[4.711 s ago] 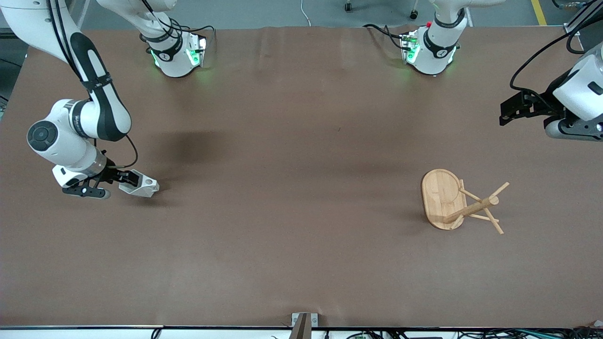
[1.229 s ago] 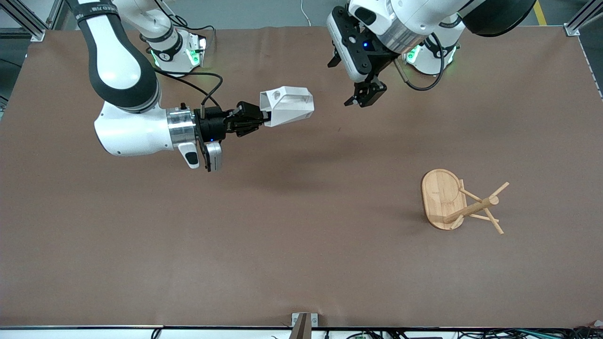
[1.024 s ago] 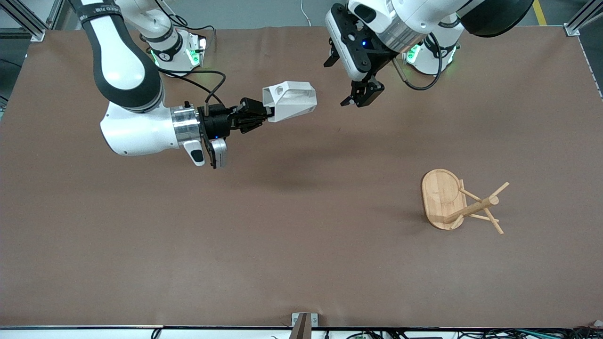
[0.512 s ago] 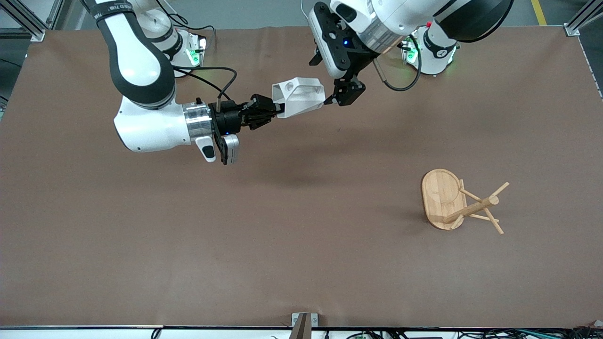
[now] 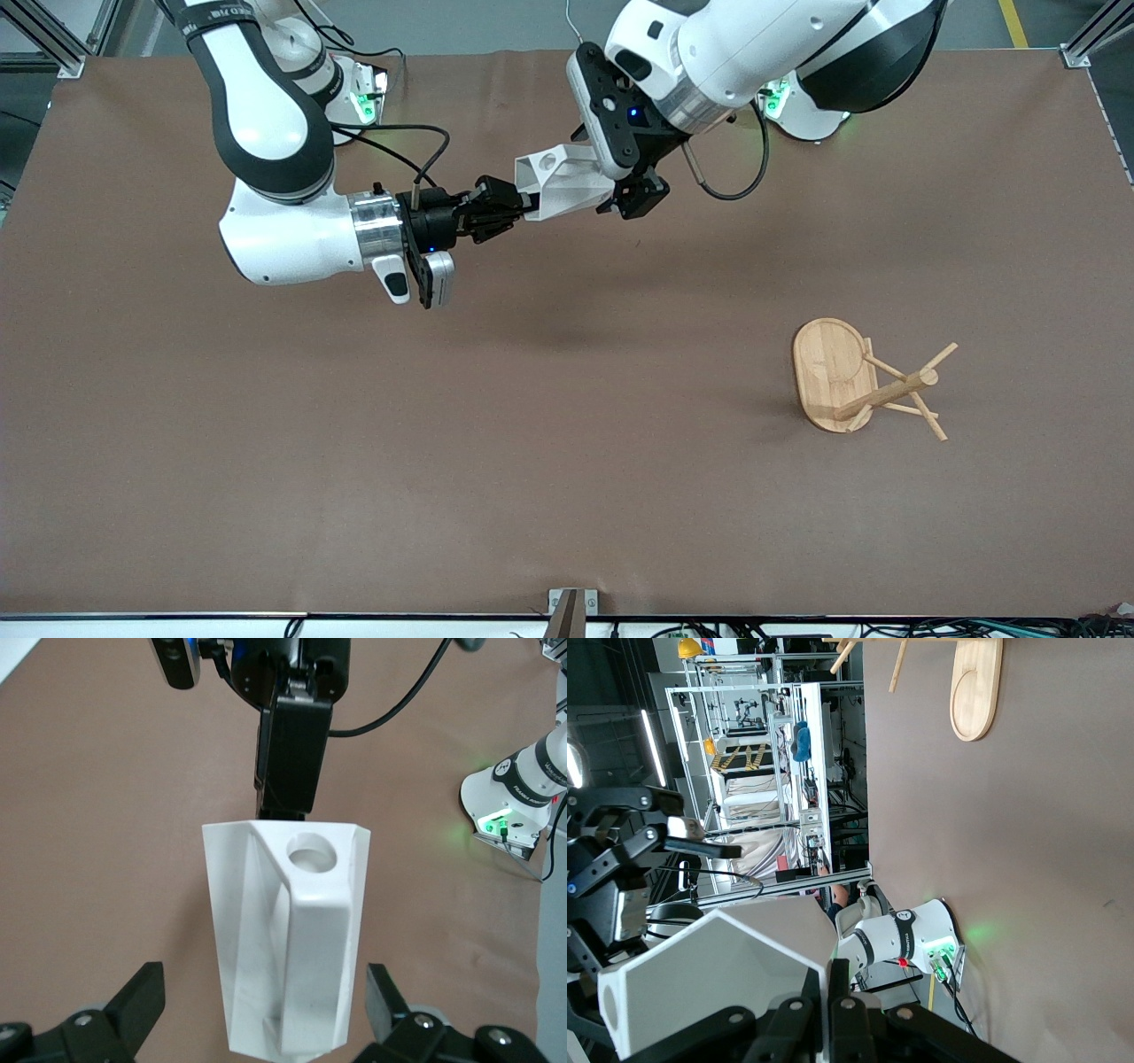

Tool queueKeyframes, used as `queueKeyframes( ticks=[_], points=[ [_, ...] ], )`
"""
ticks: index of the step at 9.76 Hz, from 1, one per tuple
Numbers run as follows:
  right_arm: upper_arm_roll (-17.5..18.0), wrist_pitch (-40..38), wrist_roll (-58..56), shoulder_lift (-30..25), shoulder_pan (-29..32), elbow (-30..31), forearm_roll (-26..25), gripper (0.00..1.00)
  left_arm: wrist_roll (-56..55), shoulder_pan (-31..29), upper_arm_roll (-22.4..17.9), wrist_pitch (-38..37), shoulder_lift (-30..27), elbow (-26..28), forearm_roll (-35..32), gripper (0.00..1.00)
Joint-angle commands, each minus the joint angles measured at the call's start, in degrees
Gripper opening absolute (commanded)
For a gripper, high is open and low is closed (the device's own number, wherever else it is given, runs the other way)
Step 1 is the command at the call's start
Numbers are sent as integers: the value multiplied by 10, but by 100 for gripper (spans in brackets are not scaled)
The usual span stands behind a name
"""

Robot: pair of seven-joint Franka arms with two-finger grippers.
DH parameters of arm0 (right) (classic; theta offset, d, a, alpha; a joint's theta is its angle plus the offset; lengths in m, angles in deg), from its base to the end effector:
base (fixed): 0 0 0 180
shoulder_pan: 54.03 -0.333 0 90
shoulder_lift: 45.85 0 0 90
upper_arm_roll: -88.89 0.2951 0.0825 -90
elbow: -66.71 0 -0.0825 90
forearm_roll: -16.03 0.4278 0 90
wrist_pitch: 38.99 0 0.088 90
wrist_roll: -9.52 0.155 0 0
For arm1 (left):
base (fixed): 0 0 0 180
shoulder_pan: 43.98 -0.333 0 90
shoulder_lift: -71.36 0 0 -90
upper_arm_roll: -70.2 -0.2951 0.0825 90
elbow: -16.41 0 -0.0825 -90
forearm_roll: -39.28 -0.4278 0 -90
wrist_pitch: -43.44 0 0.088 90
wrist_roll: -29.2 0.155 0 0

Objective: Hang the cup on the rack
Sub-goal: 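Close the left gripper on the cup held by the right gripper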

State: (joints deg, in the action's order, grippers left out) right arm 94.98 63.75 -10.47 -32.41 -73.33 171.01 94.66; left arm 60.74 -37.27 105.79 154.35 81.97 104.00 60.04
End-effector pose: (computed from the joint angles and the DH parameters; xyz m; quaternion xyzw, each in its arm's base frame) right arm 0.5426 0.3966 0.3999 -0.7850 -0.0912 0.1307 0.5987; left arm 0.4979 -0.4714 0.5306 0.8029 -0.5371 0.1022 0.2374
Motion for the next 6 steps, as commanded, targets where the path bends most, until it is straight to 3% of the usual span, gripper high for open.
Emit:
queueKeyframes(
  ticks=[1,6],
  points=[
    [1,-1,-11,-5,1,7,18,2,13,3,2,8,9,17,-1,100],
    [1,0,-8,-5,0,7,17,2,10,14,1,14,26,16,-1,100]
  ],
)
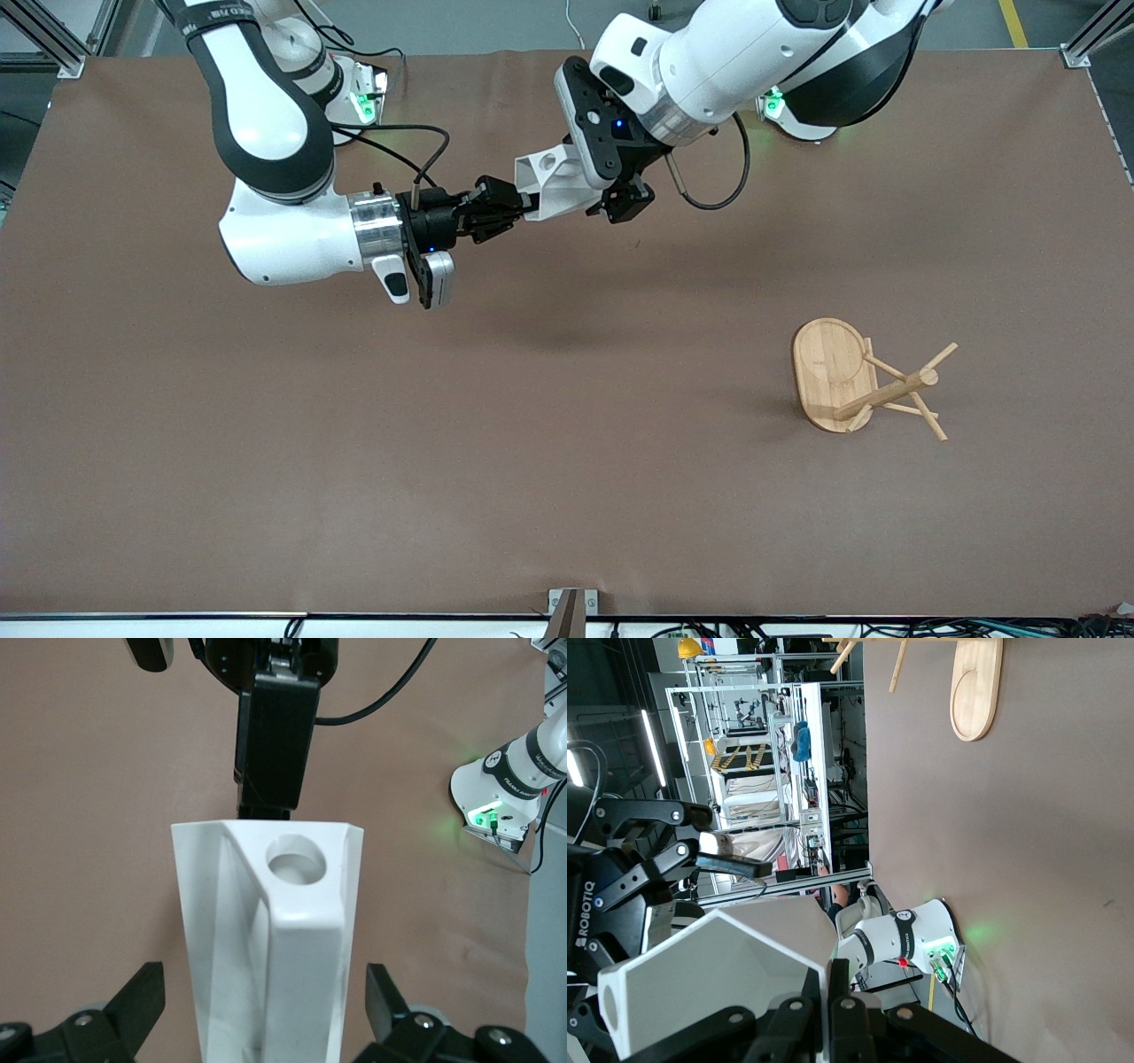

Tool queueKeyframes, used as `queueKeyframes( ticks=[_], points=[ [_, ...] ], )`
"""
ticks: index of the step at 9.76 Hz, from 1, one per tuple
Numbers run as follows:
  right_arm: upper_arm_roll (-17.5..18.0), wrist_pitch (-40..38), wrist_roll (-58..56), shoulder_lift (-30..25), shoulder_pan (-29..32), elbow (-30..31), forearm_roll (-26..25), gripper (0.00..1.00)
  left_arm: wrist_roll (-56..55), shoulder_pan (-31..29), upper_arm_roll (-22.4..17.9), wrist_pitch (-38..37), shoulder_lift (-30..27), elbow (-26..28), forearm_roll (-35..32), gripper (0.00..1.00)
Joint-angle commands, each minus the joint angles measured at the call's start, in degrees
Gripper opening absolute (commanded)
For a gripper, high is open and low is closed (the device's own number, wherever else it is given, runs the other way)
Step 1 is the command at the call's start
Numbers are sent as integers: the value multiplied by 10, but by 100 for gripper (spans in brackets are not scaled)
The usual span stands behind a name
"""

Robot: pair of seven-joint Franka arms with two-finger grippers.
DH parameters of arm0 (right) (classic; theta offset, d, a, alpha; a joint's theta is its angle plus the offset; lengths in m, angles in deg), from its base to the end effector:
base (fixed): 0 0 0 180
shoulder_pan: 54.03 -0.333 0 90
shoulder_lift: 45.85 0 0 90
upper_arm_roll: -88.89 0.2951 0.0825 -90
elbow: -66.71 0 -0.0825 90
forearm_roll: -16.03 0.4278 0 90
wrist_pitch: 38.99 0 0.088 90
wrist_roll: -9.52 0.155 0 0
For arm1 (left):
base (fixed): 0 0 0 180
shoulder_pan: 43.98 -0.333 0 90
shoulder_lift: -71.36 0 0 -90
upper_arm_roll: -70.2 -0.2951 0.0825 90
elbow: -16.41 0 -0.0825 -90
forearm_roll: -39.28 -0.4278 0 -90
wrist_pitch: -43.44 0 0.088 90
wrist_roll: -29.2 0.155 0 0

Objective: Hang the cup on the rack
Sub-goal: 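Close the left gripper on the cup held by the right gripper, then open the right gripper and withdraw it while the left gripper holds the cup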

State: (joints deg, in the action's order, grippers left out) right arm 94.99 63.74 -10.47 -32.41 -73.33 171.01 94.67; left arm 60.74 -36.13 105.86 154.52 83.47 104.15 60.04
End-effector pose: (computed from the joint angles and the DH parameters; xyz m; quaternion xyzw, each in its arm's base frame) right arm 0.5425 0.3968 0.3999 -0.7849 -0.0913 0.1308 0.5988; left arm 0.4929 -0.4825 0.5151 0.7992 -0.5422 0.0885 0.2440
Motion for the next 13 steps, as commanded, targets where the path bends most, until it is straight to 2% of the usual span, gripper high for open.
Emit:
queueKeyframes(
  ticks=[1,3,4,6,7,8,9,10,11,12,13],
  points=[
    [1,1,-8,-5,0,6,17,2,12,2,0,19,15,16,-1,100],
    [1,2,-8,-5,-1,6,17,2,5,11,0,26,21,16,-1,100],
    [1,2,-8,-5,-1,6,17,2,6,9,0,26,22,18,-1,90],
    [1,3,-8,-5,-1,6,17,2,6,7,-1,25,21,21,-1,37],
    [1,3,-8,-5,-1,6,17,2,5,5,0,25,21,23,-1,14],
    [1,3,-8,-5,-1,6,17,2,6,4,-1,24,21,24,-1,1],
    [1,2,-6,-5,-1,6,13,3,9,3,-1,24,21,25,-1,0],
    [1,-4,-4,-4,3,6,12,20,13,2,-1,21,20,25,-1,0],
    [0,-9,-11,-4,4,5,6,99,14,2,-4,20,17,25,-7,0],
    [0,-10,-11,-4,4,4,-1,100,12,2,-2,20,16,23,-52,0],
    [0,-10,-10,-5,6,4,-5,100,13,2,-2,19,16,24,-59,0]
  ],
)
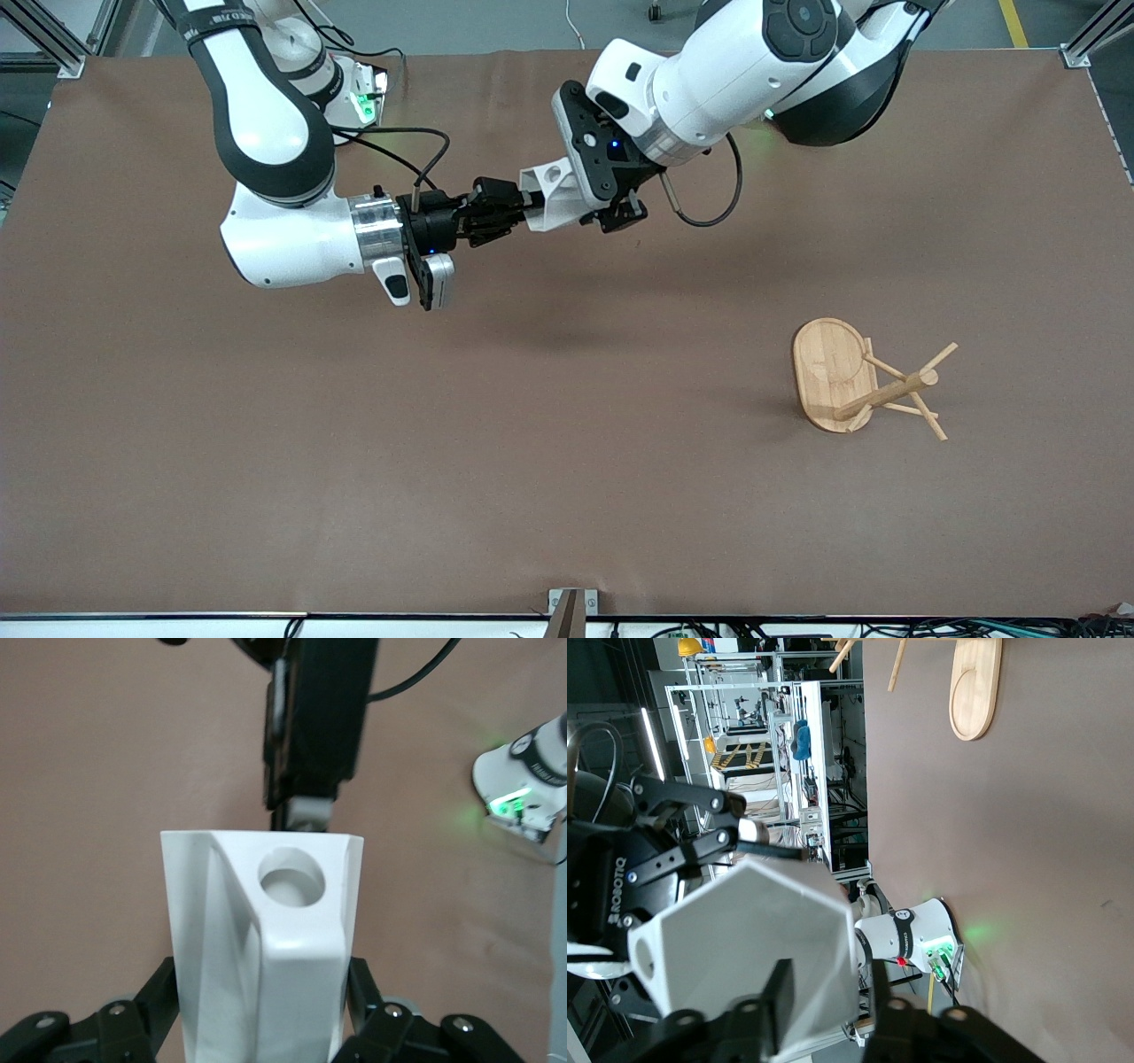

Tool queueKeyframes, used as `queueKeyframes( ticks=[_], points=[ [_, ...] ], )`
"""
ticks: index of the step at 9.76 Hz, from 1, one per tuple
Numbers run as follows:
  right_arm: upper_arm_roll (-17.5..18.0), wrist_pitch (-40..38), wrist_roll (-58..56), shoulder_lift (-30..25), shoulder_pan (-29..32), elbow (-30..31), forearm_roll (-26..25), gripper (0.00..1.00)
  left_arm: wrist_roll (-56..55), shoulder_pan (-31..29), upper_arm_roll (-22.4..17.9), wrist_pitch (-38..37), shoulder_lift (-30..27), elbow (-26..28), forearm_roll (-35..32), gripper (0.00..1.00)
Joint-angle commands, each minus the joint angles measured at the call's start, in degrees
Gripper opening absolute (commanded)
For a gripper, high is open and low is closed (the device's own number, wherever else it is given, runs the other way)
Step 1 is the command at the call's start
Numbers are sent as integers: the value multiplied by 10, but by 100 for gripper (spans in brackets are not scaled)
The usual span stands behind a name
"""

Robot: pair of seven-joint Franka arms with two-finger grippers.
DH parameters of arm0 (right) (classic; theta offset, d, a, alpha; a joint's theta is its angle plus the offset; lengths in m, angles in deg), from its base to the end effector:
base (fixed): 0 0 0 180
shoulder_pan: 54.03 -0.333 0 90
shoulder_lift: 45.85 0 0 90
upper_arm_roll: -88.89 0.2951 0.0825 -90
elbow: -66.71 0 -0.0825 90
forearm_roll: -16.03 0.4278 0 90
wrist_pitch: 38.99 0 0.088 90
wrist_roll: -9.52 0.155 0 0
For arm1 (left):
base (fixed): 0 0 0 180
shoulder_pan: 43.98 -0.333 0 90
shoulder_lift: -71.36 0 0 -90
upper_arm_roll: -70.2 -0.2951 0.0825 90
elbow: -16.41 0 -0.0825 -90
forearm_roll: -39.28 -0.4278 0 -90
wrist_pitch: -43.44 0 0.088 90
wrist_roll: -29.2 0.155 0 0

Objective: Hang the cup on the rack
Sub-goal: 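Open the right gripper and withdraw it while the left gripper holds the cup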

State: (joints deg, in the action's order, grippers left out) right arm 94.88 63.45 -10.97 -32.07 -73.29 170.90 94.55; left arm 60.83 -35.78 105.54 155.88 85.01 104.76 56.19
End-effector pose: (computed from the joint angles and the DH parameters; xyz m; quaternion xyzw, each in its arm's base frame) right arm 0.5433 0.3958 0.3970 -0.7845 -0.0943 0.1309 0.5988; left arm 0.5033 -0.4794 0.4929 0.8024 -0.5488 0.0872 0.2177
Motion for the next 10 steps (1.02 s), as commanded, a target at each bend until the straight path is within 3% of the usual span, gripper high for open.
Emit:
queueKeyframes(
  ticks=[1,3,6,8,10],
  points=[
    [0,-7,-5,-8,5,5,-16,100,11,-2,0,5,1,17,-25,0],
    [-5,-7,-6,-10,26,-9,-51,100,2,-4,-6,2,1,19,-29,0],
    [-16,-9,-3,-41,76,-24,-196,100,-111,-43,-10,-40,1,14,-108,1],
    [-75,-65,-2,-109,79,-28,-386,100,-214,-80,-10,-51,0,15,-128,1],
    [-140,-118,-5,-151,80,-37,-492,100,-319,-110,-10,-58,5,15,-134,1]
  ],
)
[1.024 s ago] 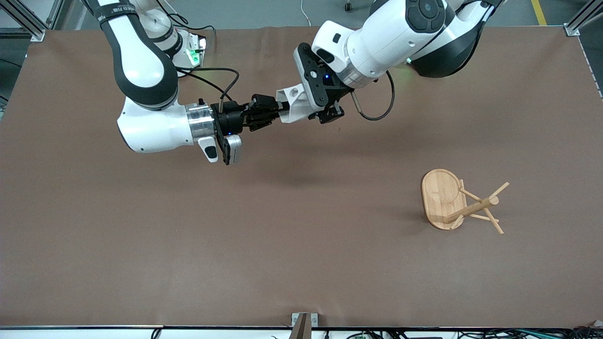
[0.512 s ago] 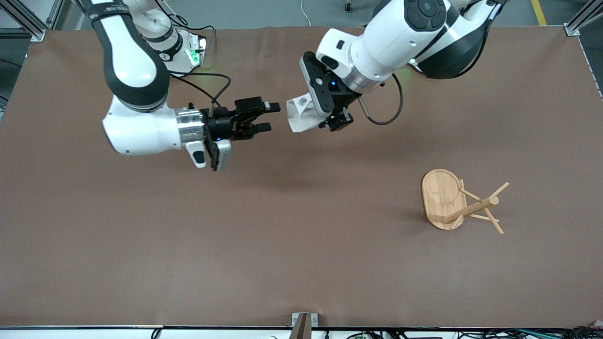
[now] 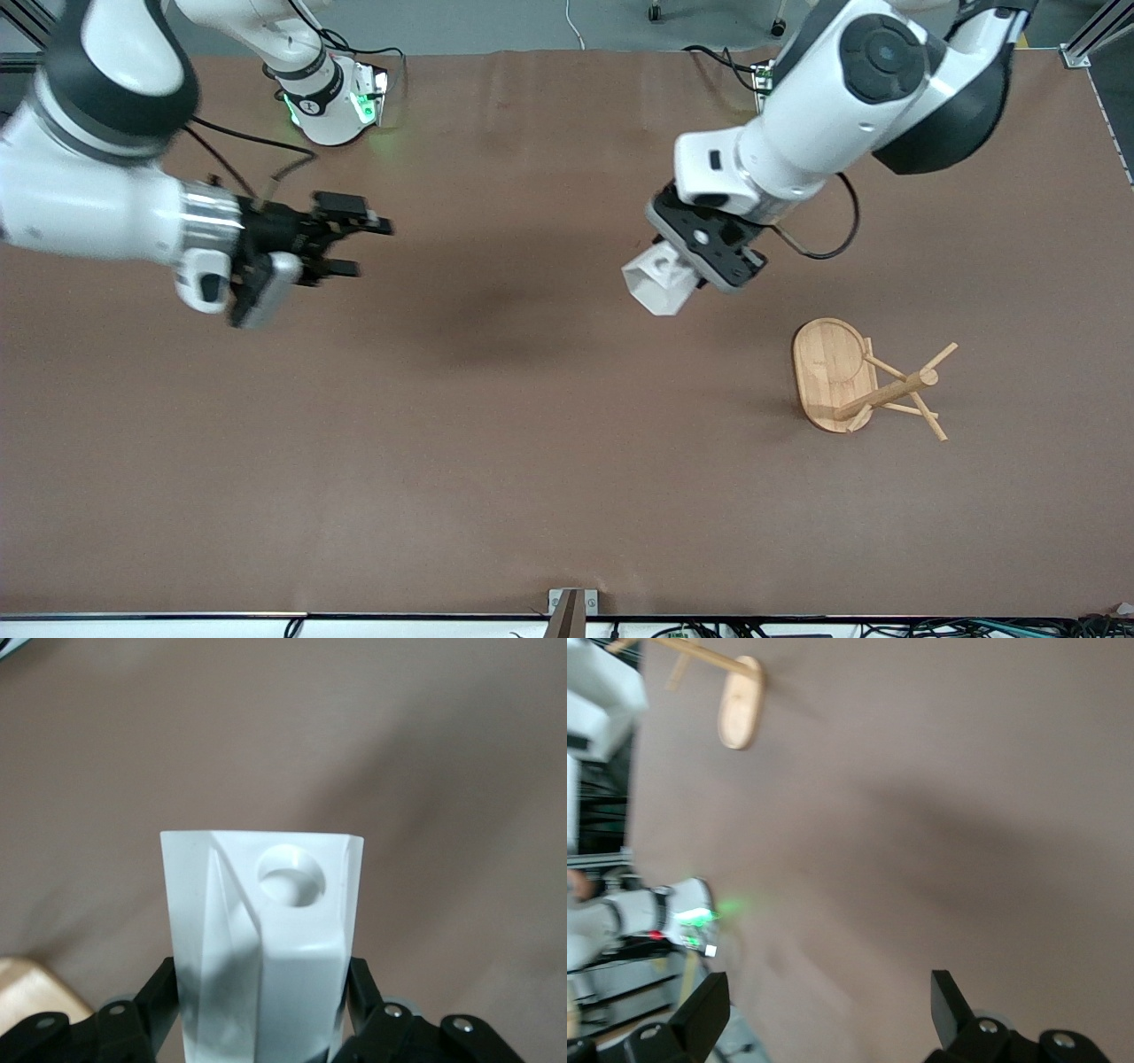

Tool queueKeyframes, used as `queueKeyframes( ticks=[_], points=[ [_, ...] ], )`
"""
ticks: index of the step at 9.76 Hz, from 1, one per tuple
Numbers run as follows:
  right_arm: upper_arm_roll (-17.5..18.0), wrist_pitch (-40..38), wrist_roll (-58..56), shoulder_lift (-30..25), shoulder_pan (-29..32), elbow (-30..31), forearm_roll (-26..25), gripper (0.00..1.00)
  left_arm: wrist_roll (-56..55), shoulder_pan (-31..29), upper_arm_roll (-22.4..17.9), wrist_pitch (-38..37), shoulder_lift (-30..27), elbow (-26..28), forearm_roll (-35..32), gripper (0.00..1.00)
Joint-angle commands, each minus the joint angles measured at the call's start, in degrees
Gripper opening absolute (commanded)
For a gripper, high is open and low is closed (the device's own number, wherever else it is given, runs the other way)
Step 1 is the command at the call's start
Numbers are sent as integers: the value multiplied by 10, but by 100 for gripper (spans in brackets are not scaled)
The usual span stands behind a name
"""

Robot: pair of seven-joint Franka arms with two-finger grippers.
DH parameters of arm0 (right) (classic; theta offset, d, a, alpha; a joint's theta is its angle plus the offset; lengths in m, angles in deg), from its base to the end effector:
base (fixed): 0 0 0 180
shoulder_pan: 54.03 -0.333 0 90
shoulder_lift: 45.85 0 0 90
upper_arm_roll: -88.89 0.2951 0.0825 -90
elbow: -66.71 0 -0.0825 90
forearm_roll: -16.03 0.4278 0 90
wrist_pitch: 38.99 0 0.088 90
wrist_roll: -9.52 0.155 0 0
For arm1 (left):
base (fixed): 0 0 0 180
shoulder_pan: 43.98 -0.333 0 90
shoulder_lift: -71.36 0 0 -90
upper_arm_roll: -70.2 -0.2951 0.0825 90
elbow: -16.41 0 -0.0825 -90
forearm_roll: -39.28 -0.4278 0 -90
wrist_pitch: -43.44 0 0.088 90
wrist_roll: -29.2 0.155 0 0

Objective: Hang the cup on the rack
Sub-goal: 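Carry the cup with the left gripper over the wooden rack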

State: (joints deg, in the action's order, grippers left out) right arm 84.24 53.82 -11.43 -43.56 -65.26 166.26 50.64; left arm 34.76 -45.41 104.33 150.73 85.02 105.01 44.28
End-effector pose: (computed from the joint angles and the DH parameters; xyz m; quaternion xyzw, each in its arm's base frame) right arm 0.5841 0.1539 0.4765 -0.9339 -0.1897 0.0377 0.3006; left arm 0.5827 -0.3541 0.4713 0.9440 -0.3052 0.0365 0.1200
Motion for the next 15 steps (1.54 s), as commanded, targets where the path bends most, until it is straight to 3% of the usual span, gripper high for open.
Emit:
queueKeyframes(
  ticks=[1,2,3,5,6,7,9,10,15],
  points=[
    [-59,-49,-1,-35,0,-27,-138,100,-96,-29,2,-9,6,14,-15,1],
    [-68,-58,-2,-33,13,-54,-228,100,-110,-44,2,-9,7,17,-15,1],
    [-66,-48,-3,-33,35,-60,-284,100,-114,-54,2,-12,9,22,-14,1],
    [-64,-11,-1,-32,57,-98,-342,100,-115,-55,-9,-10,7,63,-14,0],
    [-62,-11,20,-29,58,-108,-356,100,-94,-48,-33,2,3,89,-14,0],
    [-58,-13,125,-29,58,-108,-357,100,-59,-32,-55,20,1,111,-13,0],
    [-14,-18,256,-32,91,-101,-356,100,62,-17,-110,49,-1,140,5,0],
    [8,-24,248,-32,124,-104,-355,100,106,-17,-129,49,-1,146,52,0],
    [-5,-35,203,-30,134,-135,-380,100,141,-22,-183,49,4,148,105,1]
  ],
)
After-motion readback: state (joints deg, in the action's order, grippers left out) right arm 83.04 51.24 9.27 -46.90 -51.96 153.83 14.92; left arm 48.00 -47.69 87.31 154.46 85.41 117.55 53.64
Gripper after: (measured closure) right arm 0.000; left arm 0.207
